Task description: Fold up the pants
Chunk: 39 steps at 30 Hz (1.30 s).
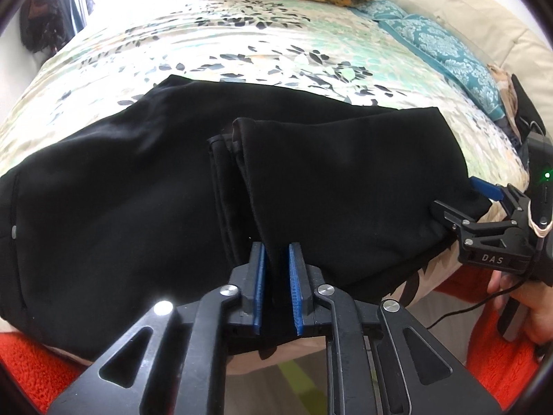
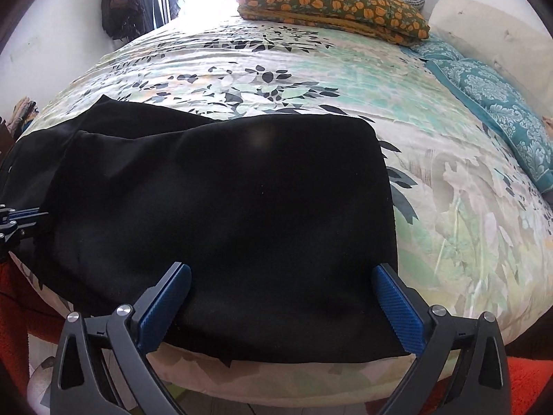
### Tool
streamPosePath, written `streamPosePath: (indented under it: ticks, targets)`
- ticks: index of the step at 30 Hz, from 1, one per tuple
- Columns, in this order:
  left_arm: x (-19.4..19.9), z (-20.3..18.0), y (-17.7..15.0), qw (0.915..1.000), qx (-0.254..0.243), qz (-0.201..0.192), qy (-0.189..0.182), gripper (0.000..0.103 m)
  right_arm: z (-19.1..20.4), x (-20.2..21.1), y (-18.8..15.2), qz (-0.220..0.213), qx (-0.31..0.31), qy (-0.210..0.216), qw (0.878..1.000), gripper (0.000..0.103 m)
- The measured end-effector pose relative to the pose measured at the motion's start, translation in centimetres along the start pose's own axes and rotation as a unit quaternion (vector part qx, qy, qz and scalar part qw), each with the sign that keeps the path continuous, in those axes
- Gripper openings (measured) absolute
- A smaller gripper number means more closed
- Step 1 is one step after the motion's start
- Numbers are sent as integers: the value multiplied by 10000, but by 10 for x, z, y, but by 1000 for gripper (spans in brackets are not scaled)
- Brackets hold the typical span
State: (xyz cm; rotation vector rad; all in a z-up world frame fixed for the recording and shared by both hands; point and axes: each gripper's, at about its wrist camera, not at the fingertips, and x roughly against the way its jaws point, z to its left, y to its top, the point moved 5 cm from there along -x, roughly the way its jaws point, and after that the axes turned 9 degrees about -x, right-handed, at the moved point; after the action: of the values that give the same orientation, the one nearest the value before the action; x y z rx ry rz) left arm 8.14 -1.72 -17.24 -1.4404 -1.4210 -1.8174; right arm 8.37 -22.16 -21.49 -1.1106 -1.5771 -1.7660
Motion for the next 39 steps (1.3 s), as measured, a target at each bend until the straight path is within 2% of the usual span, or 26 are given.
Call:
streamPosePath:
  ticks: [2,4,5,8,11,13,15,17,19,21,22,23,25,29,32,34,36,38,39]
  targets:
    - [14,9,3,9996,179,-231,23,72,-1,-1,0,-9,-3,0,10000,103]
    - [31,27,7,9965,559,-618,-11,85,-1,-1,-1,-30,-7,-8,10000,103]
    - [35,37,8,9945,787,-690,-87,85,-1,-1,-1,-43,-7,-4,10000,103]
    - [34,68,6,9857,1484,-668,-425,85,0,0,-1,-58,-18,15,10000,103]
    - [23,74,0,9795,1762,-483,-842,85,1,1,-2,-74,-21,5,10000,103]
    - [12,58,-1,9824,1561,-268,-994,85,1,1,-2,-83,-27,-7,10000,103]
    - [0,35,2,9890,1106,-79,-975,85,2,1,-2,-79,-38,-17,10000,103]
    - [-11,15,7,9952,665,80,-713,85,2,0,-1,-84,-47,-34,9999,103]
    - [-23,5,12,9979,457,251,-387,84,2,1,-1,-94,-42,-40,9999,103]
    - [-32,2,15,9981,456,419,-27,67,1,1,-1,-92,-43,-16,9999,103]
    - [-32,5,15,9977,490,437,183,44,1,2,-1,-93,-50,6,9999,103]
    - [-30,7,16,9973,558,416,231,19,0,4,0,-93,-65,46,9999,103]
    - [-21,13,17,9969,713,315,79,12,-2,11,2,-101,-86,99,9999,103]
    - [-5,26,13,9970,736,137,215,10,-3,46,10,-731,-81,225,9970,103]
    - [-15,32,9,9962,795,243,258,11,8,61,14,-1041,-29,659,9924,103]
    - [-19,28,9,9967,664,241,389,12,22,53,10,-820,42,949,9921,103]
    - [-21,22,10,9973,406,245,560,14,34,32,0,-354,126,1060,9937,103]
    - [-24,18,10,9969,233,243,712,23,39,7,-12,144,174,898,9957,103]
    - [-23,17,10,9966,188,204,770,24,40,4,-14,119,212,863,9960,103]
